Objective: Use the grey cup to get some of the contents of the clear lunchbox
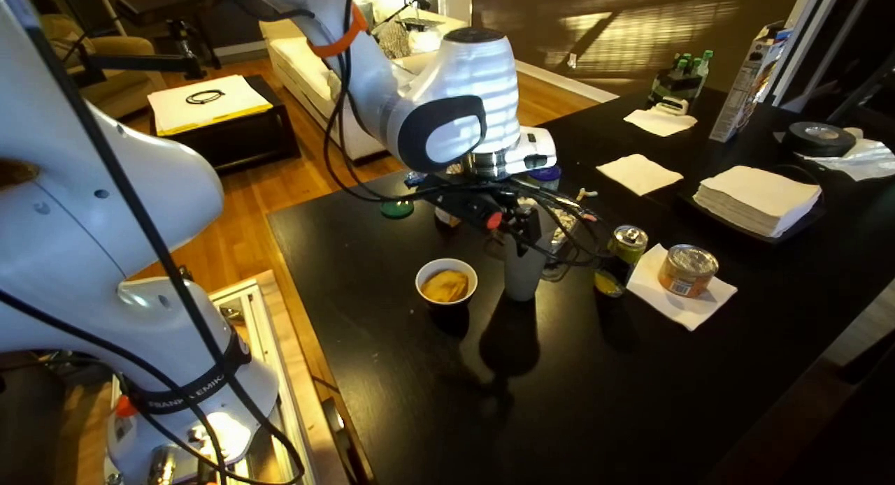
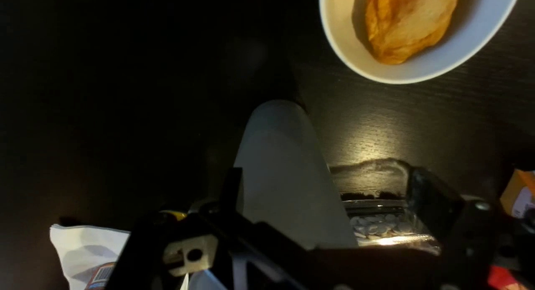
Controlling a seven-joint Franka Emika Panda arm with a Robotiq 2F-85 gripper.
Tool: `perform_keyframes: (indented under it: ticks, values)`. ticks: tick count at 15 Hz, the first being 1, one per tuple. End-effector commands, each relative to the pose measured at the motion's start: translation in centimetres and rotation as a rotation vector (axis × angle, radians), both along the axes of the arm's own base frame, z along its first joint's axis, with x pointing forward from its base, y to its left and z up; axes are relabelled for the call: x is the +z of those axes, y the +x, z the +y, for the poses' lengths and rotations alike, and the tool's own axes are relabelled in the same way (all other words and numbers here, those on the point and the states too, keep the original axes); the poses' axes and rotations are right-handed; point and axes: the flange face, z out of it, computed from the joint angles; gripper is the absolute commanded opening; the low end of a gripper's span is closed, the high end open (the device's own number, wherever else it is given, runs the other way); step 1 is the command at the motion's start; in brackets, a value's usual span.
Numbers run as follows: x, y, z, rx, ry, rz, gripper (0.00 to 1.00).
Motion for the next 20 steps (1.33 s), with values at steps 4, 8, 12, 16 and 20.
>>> perform_keyframes:
  ticks: [4, 8, 12, 16, 20]
  values:
    - [6.0, -1.1, 0.0, -0.205, -0.11, 0.017, 1.0]
    - [9.9, -2.2, 0.4, -0.266, -0.109, 0.009, 1.0]
    - [13.7, -3.9, 1.1, -0.249, -0.04, -0.013, 1.0]
    - [15.5, -4.8, 1.2, -0.231, -0.012, -0.013, 1.0]
    - [15.3, -4.2, 0.9, -0.211, 0.007, -0.006, 1.0]
